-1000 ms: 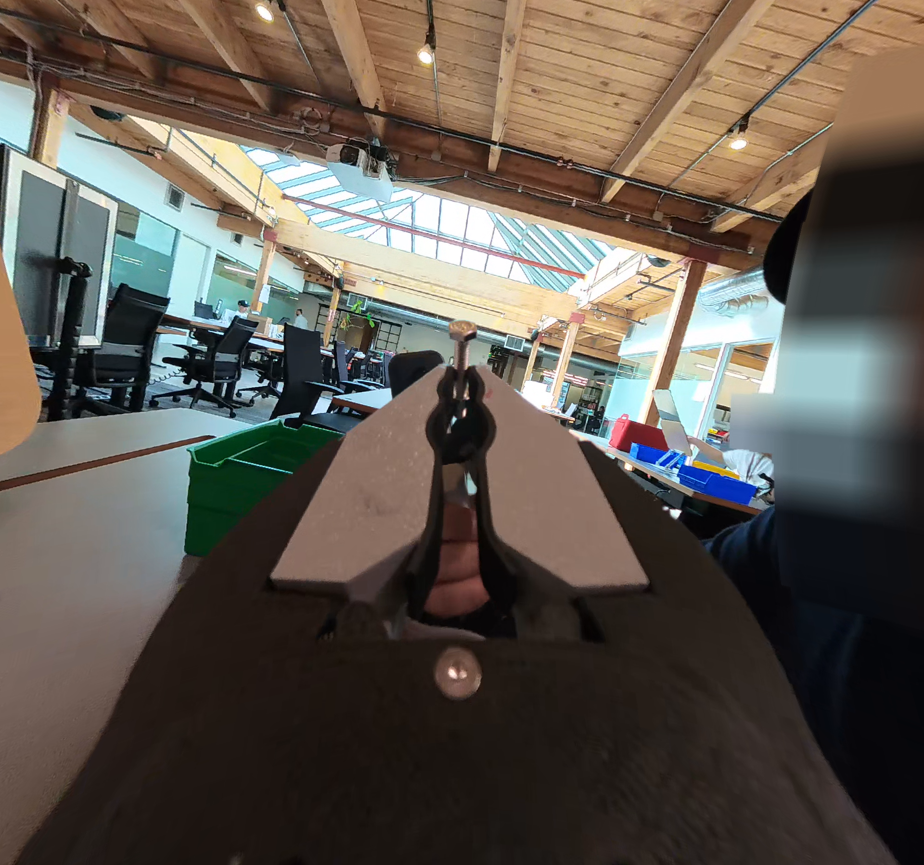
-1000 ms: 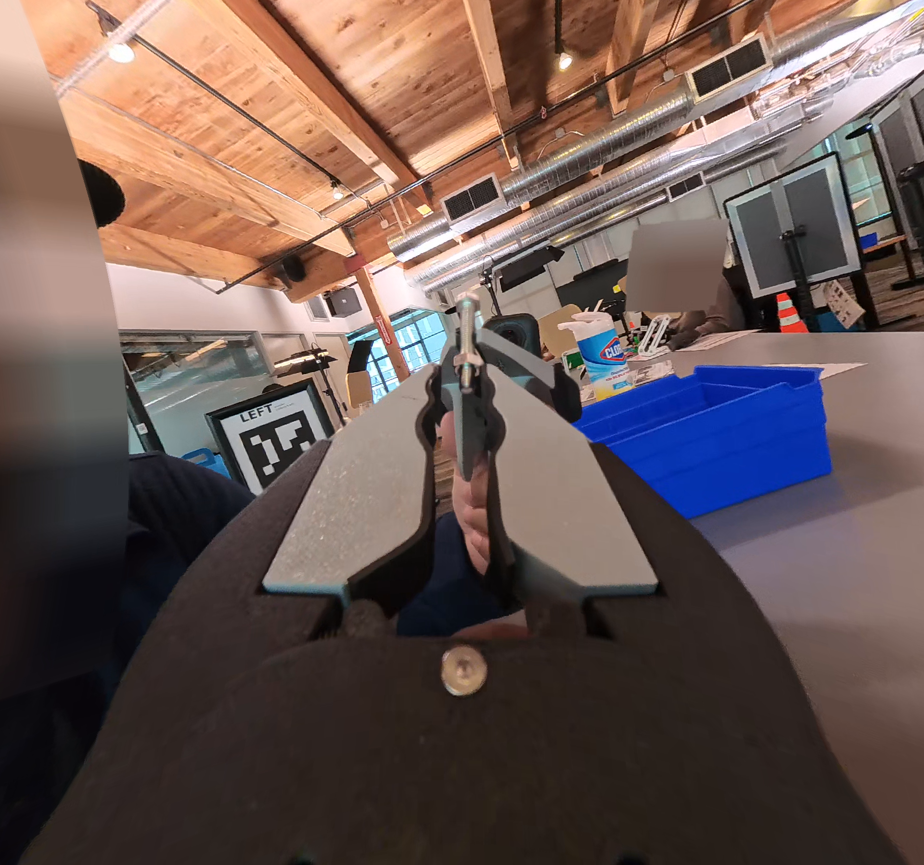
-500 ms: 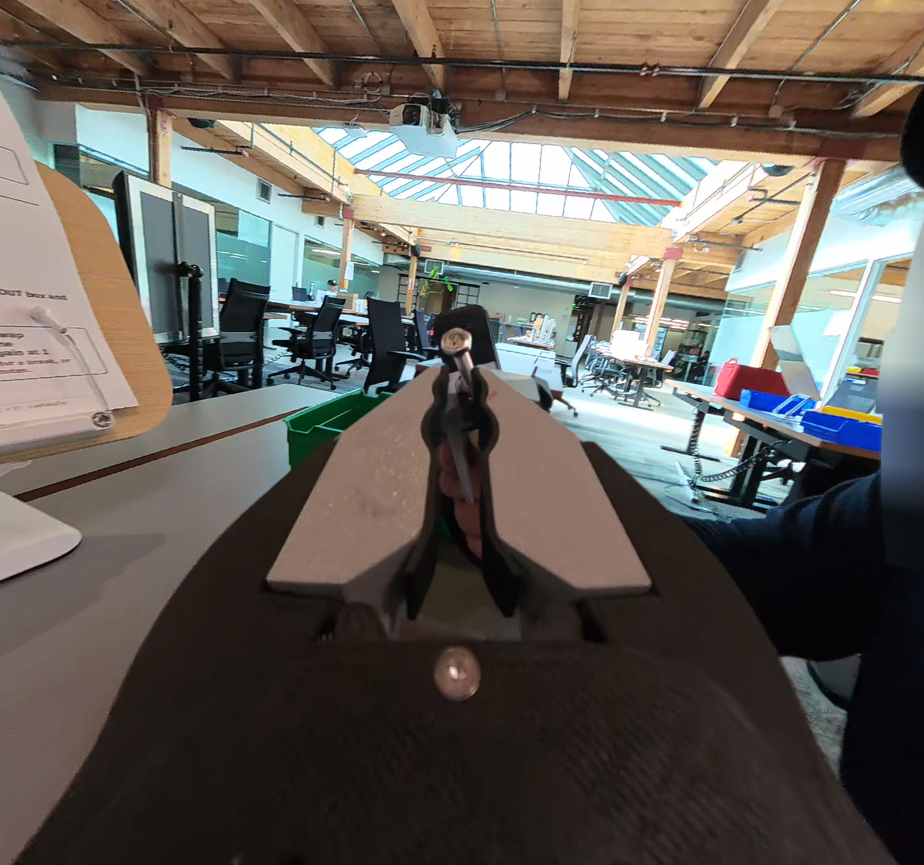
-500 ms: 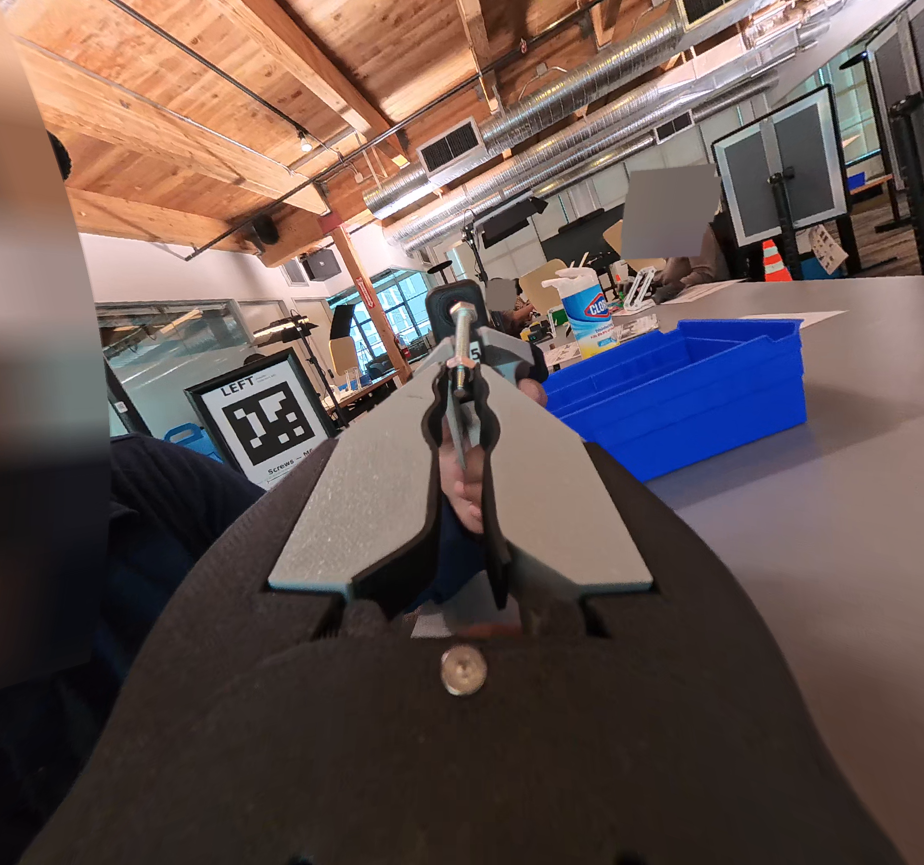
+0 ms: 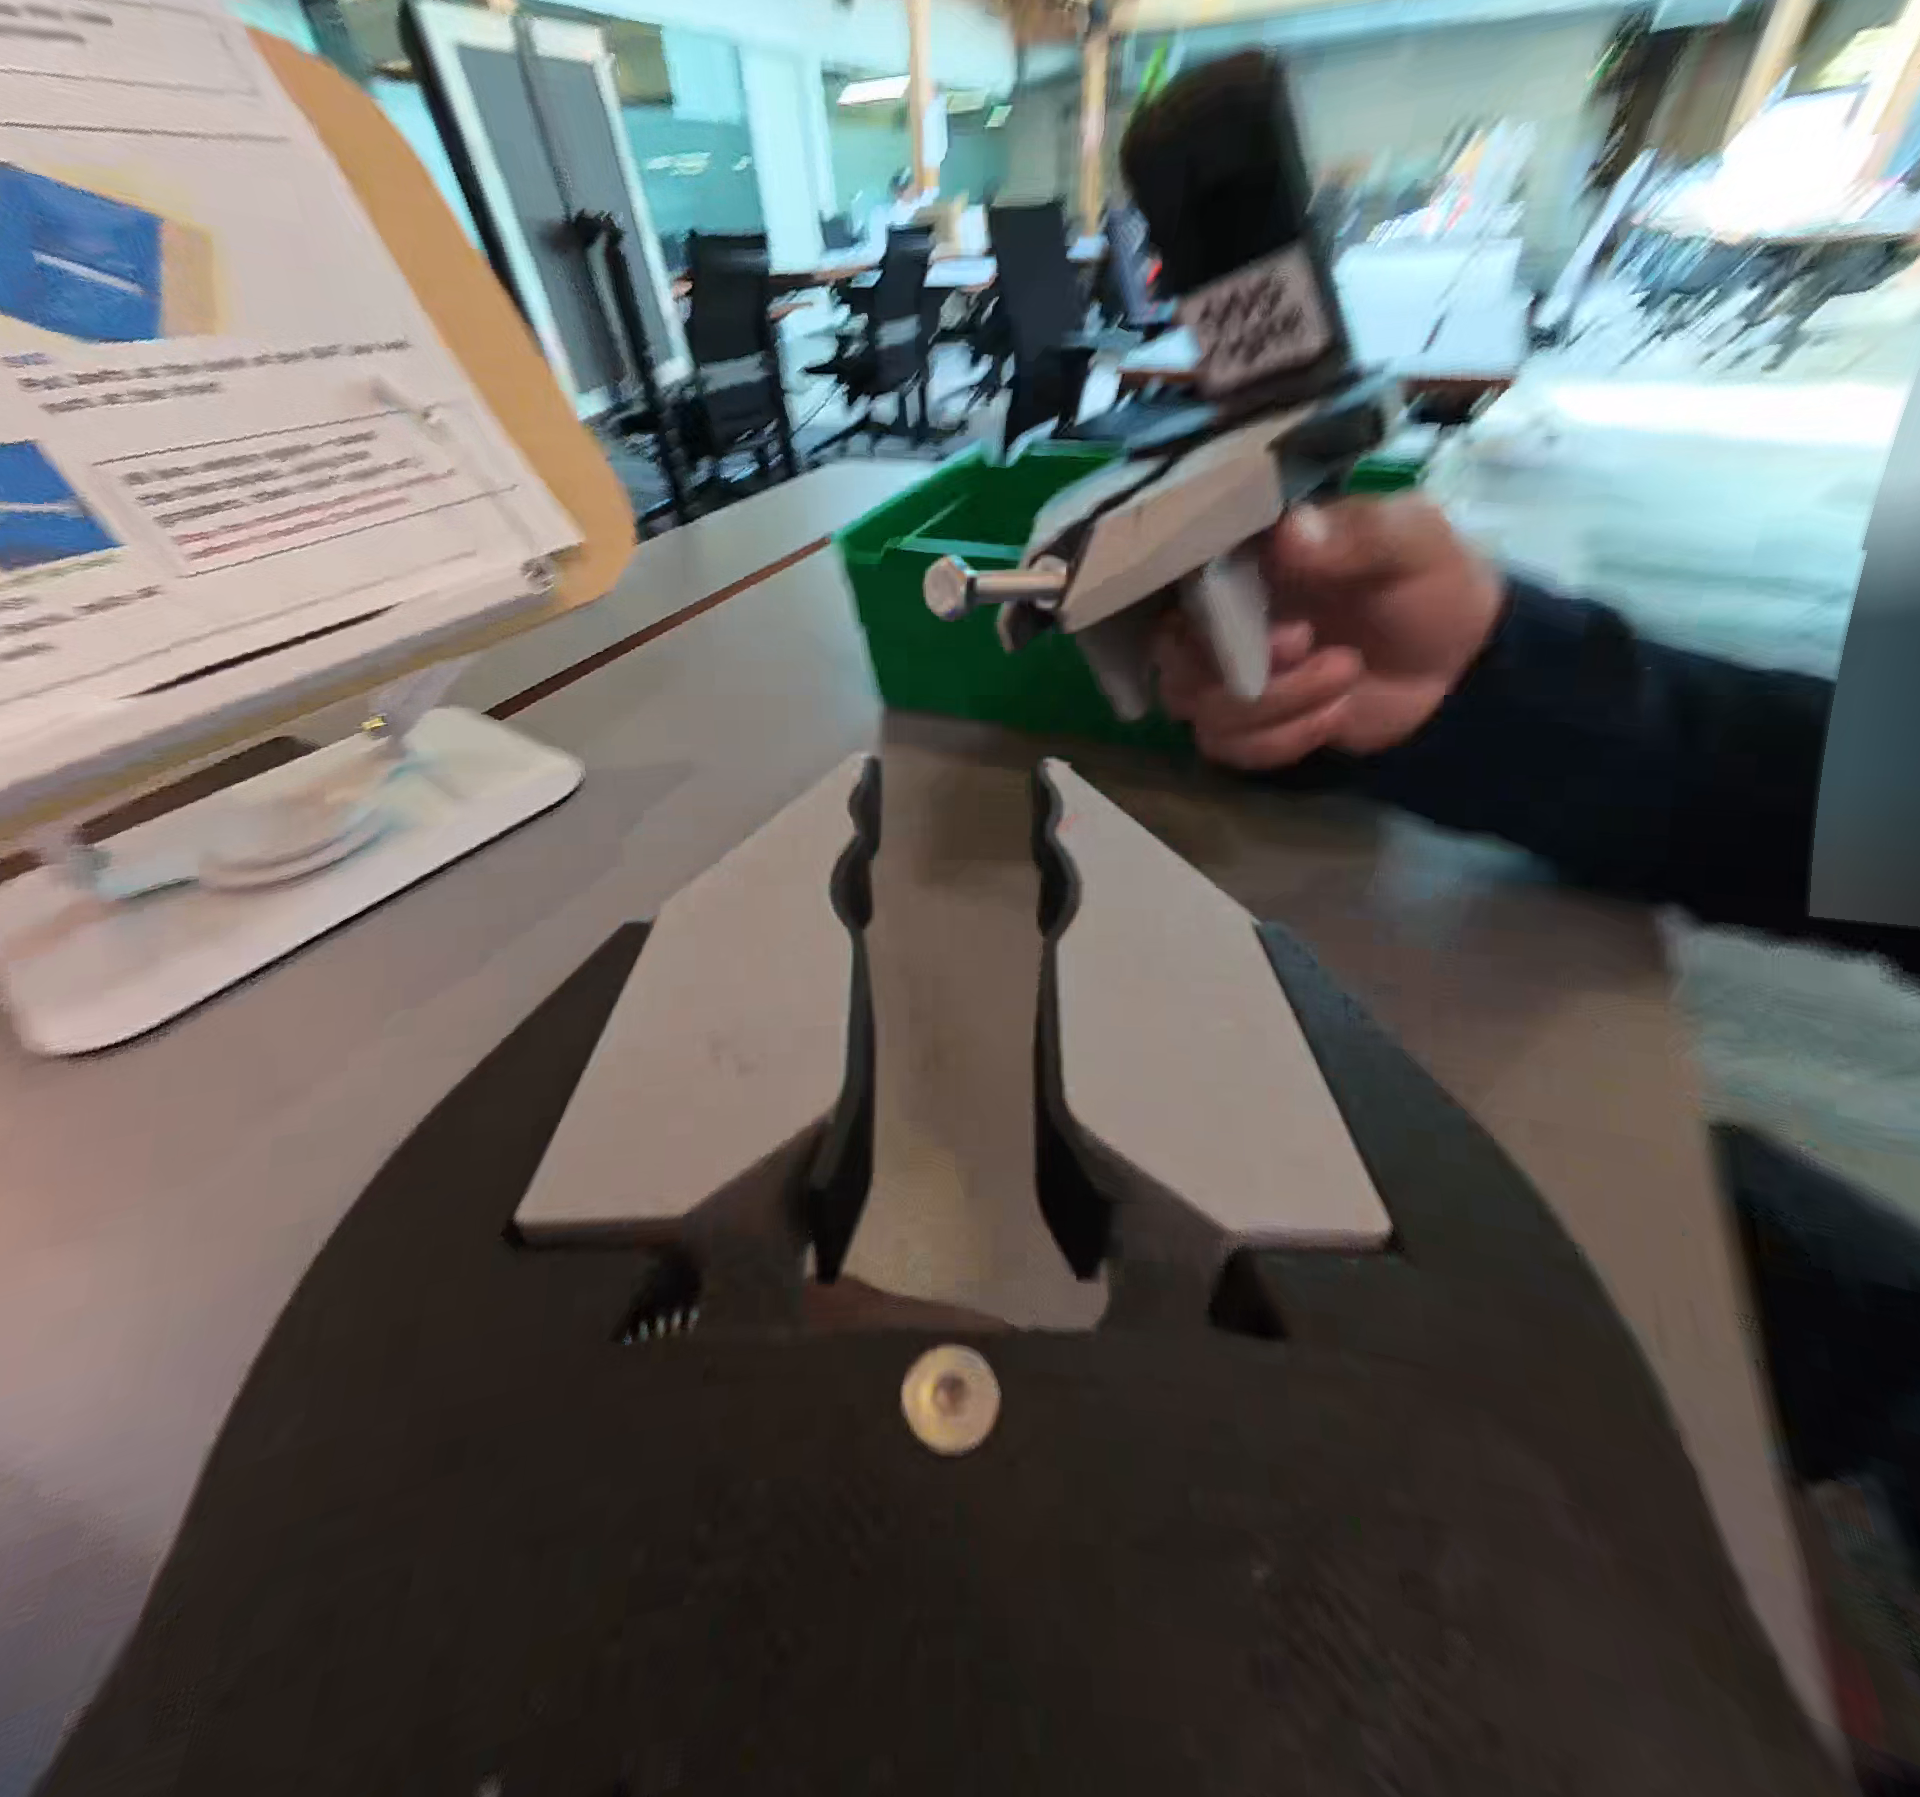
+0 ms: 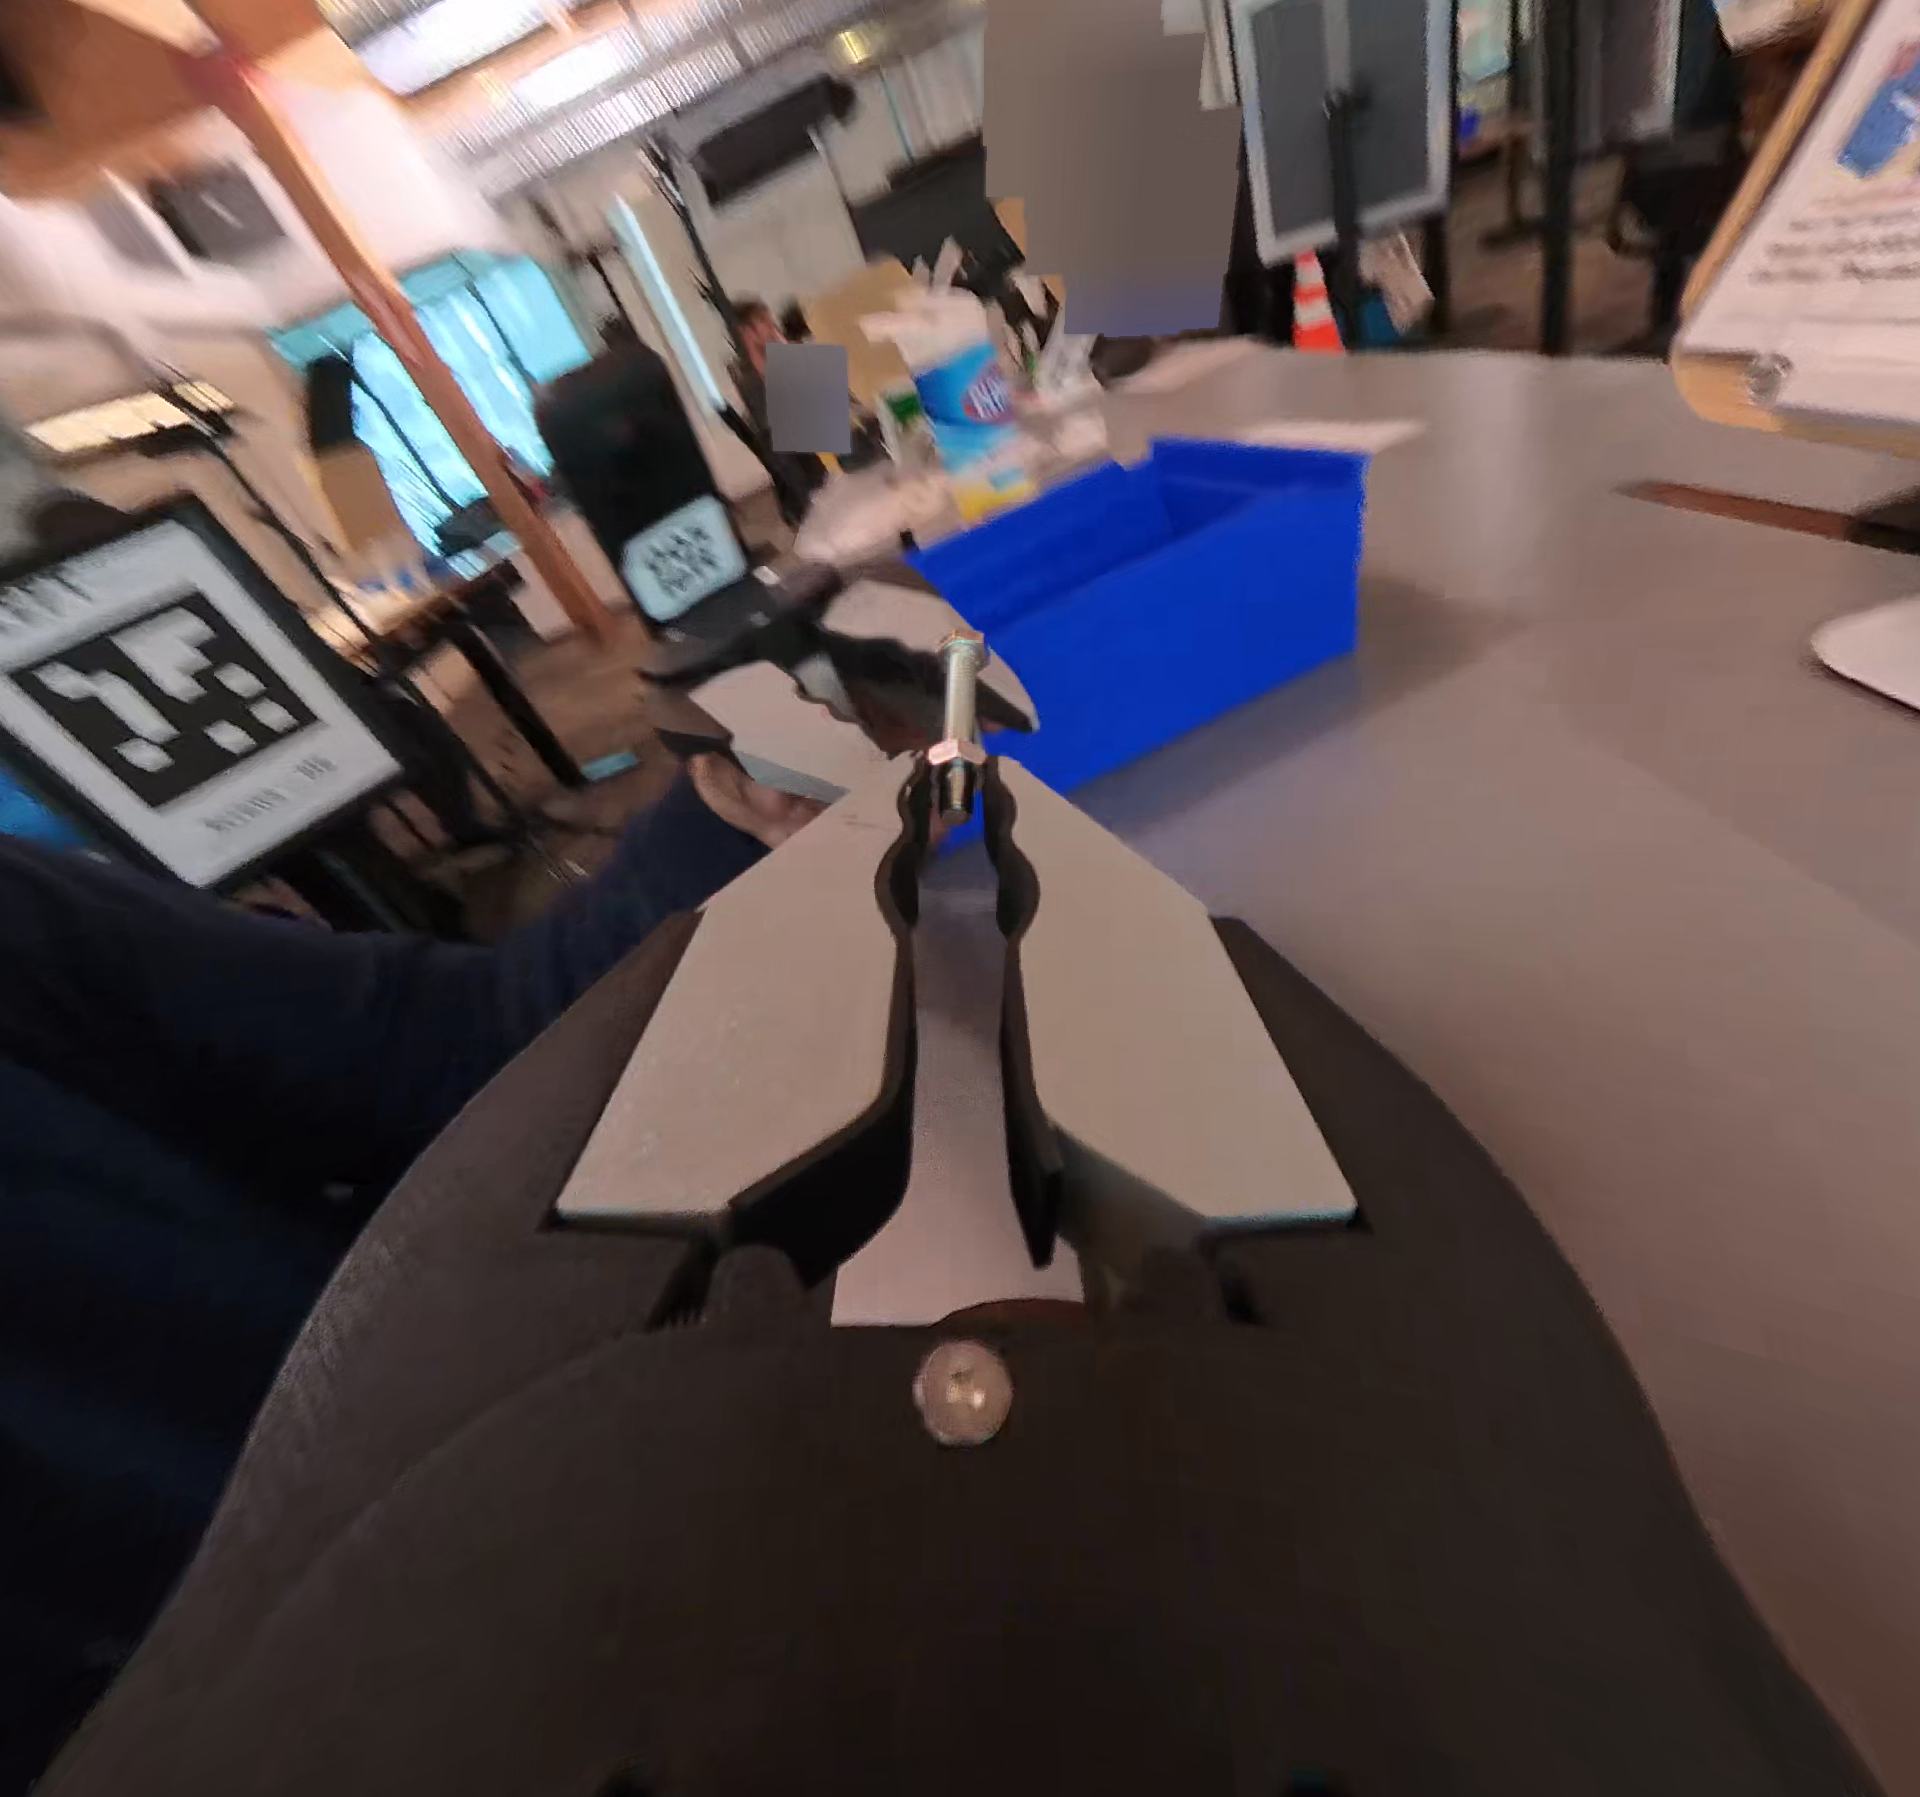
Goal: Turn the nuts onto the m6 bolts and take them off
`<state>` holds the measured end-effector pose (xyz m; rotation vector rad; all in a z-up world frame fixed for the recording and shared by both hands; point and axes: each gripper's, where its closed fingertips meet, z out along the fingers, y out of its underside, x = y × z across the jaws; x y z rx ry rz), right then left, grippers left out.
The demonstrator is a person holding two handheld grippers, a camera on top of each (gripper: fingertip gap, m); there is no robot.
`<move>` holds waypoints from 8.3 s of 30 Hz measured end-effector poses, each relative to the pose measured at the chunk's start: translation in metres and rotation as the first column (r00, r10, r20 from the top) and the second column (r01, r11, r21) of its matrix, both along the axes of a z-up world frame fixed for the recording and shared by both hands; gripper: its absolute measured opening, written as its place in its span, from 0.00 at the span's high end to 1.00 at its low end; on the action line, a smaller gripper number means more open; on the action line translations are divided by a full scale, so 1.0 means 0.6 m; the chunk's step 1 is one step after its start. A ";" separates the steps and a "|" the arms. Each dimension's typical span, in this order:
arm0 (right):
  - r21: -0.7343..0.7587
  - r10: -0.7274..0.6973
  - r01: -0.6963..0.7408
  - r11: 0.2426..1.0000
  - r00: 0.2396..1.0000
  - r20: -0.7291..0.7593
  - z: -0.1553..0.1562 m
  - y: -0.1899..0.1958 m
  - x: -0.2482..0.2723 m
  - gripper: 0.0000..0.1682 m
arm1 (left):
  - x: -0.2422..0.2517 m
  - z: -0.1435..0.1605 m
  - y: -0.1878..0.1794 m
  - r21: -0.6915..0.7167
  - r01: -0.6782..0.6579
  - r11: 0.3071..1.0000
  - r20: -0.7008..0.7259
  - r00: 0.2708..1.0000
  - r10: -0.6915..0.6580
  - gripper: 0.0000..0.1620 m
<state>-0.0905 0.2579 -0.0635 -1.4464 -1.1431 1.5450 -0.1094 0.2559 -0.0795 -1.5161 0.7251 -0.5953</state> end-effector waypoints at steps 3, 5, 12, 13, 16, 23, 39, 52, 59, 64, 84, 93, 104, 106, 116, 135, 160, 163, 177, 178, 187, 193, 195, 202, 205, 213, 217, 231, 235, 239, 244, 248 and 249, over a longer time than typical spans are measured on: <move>0.067 -0.059 0.048 0.997 0.984 0.170 -0.045 0.012 -0.003 0.96 | -0.016 -0.041 0.021 0.066 -0.125 0.990 -0.209 0.968 0.136 0.84; 0.094 -0.083 0.059 0.994 0.960 0.267 -0.073 0.017 -0.002 0.96 | -0.015 -0.062 0.026 0.086 -0.135 0.987 -0.294 0.943 0.155 0.85; 0.055 -0.034 0.011 0.998 0.901 0.433 -0.130 0.005 0.001 0.96 | 0.020 -0.113 0.018 0.167 -0.044 0.985 -0.504 0.855 0.123 0.88; 0.053 -0.028 0.004 0.999 0.889 0.458 -0.139 0.003 0.003 0.96 | 0.022 -0.120 0.020 0.172 -0.047 0.984 -0.529 0.838 0.133 0.87; 0.040 0.010 -0.035 0.999 0.863 0.505 -0.156 -0.008 0.005 0.96 | 0.025 -0.129 0.024 0.196 -0.048 0.979 -0.562 0.813 0.152 0.87; 0.046 0.017 -0.047 0.998 0.860 0.511 -0.160 -0.014 0.002 0.96 | 0.041 -0.150 0.019 0.163 -0.008 0.987 -0.606 0.789 0.107 0.99; 0.043 -0.120 0.113 0.993 0.968 0.218 -0.074 0.034 -0.009 0.84 | 0.026 -0.105 0.055 -0.133 -0.139 0.981 -0.119 0.985 0.124 0.99; 0.092 -0.363 0.365 0.926 0.931 -0.040 -0.025 0.099 0.014 0.82 | 0.053 -0.045 0.118 -0.155 -0.004 0.988 0.200 0.979 0.035 0.99; 0.075 -0.304 0.303 0.950 0.953 0.005 -0.041 0.077 -0.009 0.83 | 0.064 -0.049 0.103 -0.172 0.032 0.984 0.187 0.982 0.001 0.99; 0.131 -0.249 0.249 0.960 0.968 -0.015 -0.033 0.046 -0.027 0.76 | 0.100 -0.052 0.076 -0.159 0.081 0.984 0.128 0.990 -0.061 0.99; 0.110 -0.322 0.321 0.941 0.947 -0.002 -0.035 0.077 -0.002 0.97 | 0.101 -0.078 0.078 -0.161 0.011 0.987 0.027 1.000 -0.006 0.99; 0.168 -0.294 0.281 0.945 0.954 0.059 -0.056 0.065 -0.017 0.96 | 0.100 -0.078 0.079 -0.156 0.003 0.988 0.028 1.000 0.002 0.99; 0.112 -0.260 0.251 0.962 0.962 0.083 -0.068 0.066 -0.018 0.97 | 0.099 -0.091 0.083 -0.170 -0.012 0.985 0.003 1.000 0.013 0.99; 0.119 -0.268 0.257 0.959 0.959 0.089 -0.071 0.070 -0.017 0.97 | 0.097 -0.094 0.086 -0.168 -0.028 0.985 -0.005 1.000 0.027 0.99; 0.051 -0.287 0.285 0.957 0.957 0.037 -0.055 0.083 -0.008 0.79 | 0.080 -0.086 0.095 -0.194 -0.046 0.980 0.065 0.996 0.059 0.99; 0.170 -0.398 0.379 0.910 0.913 0.091 -0.064 0.107 0.005 0.82 | 0.068 -0.074 0.098 -0.165 -0.111 0.980 0.050 0.992 0.120 0.99; 0.023 -0.284 0.285 0.958 0.957 -0.056 -0.028 0.080 0.005 0.83 | 0.061 -0.062 0.098 -0.145 -0.116 0.983 0.087 0.988 0.129 0.99; 0.039 -0.269 0.269 0.962 0.963 -0.009 -0.041 0.072 -0.007 0.85 | 0.069 -0.067 0.095 -0.146 -0.108 0.983 0.076 0.990 0.120 0.99; 0.030 -0.253 0.251 0.967 0.966 0.054 -0.060 0.073 -0.006 0.96 | 0.078 -0.078 0.087 -0.163 -0.076 0.984 0.017 0.997 0.080 0.98; 0.026 -0.239 0.238 0.971 0.970 0.052 -0.059 0.069 -0.007 0.96 | 0.079 -0.078 0.086 -0.160 -0.077 0.984 0.013 0.997 0.080 0.97; 0.073 -0.236 0.232 0.970 0.970 0.061 -0.053 0.062 -0.006 0.96 | 0.081 -0.072 0.082 -0.143 -0.059 0.988 0.015 0.998 0.062 0.99; 0.036 -0.220 0.218 0.975 0.975 0.042 -0.050 0.061 -0.007 0.95 | 0.075 -0.071 0.085 -0.136 -0.082 0.987 0.007 0.996 0.083 0.99; 0.041 -0.243 0.242 0.969 0.970 0.020 -0.043 0.066 -0.004 0.91 | 0.068 -0.064 0.088 -0.135 -0.095 0.986 0.036 0.994 0.101 0.99; 0.064 -0.245 0.247 0.967 0.969 -0.043 -0.023 0.061 0.000 0.85 | 0.079 -0.059 0.080 -0.128 -0.054 0.990 0.053 0.997 0.062 0.99; 0.089 -0.280 0.280 0.956 0.960 -0.005 -0.034 0.069 -0.001 0.86 | 0.076 -0.048 0.079 -0.111 -0.069 0.991 0.078 0.994 0.078 0.99; 0.045 -0.287 0.293 0.955 0.952 -0.105 -0.003 0.074 0.017 0.88 | 0.054 -0.040 0.087 -0.139 -0.083 0.987 0.127 0.987 0.101 0.99; 0.122 -0.278 0.281 0.952 0.960 -0.048 -0.020 0.061 0.000 0.85 | 0.081 -0.050 0.075 -0.123 -0.041 0.992 0.084 0.995 0.052 0.99; 0.197 -0.301 0.305 0.932 0.952 -0.053 -0.015 0.056 -0.001 0.86 | 0.078 -0.044 0.075 -0.120 -0.050 0.991 0.098 0.993 0.062 0.99; 0.176 -0.353 0.354 0.919 0.935 -0.037 -0.019 0.077 0.010 0.84 | 0.067 -0.037 0.080 -0.107 -0.079 0.991 0.109 0.990 0.090 0.99; 0.115 -0.344 0.354 0.928 0.933 -0.103 0.000 0.083 0.026 0.89 | 0.052 -0.030 0.085 -0.118 -0.087 0.989 0.149 0.983 0.105 0.99; 0.167 -0.310 0.317 0.934 0.948 -0.070 -0.010 0.061 0.006 0.88 | 0.064 -0.037 0.082 -0.119 -0.073 0.990 0.129 0.988 0.089 0.99; 0.179 -0.283 0.291 0.940 0.957 -0.066 -0.012 0.048 -0.003 0.87 | 0.067 -0.041 0.081 -0.115 -0.077 0.990 0.113 0.989 0.090 0.99; 0.176 -0.282 0.289 0.941 0.957 -0.067 -0.012 0.048 -0.003 0.86 | 0.067 -0.041 0.082 -0.119 -0.078 0.990 0.115 0.989 0.091 0.99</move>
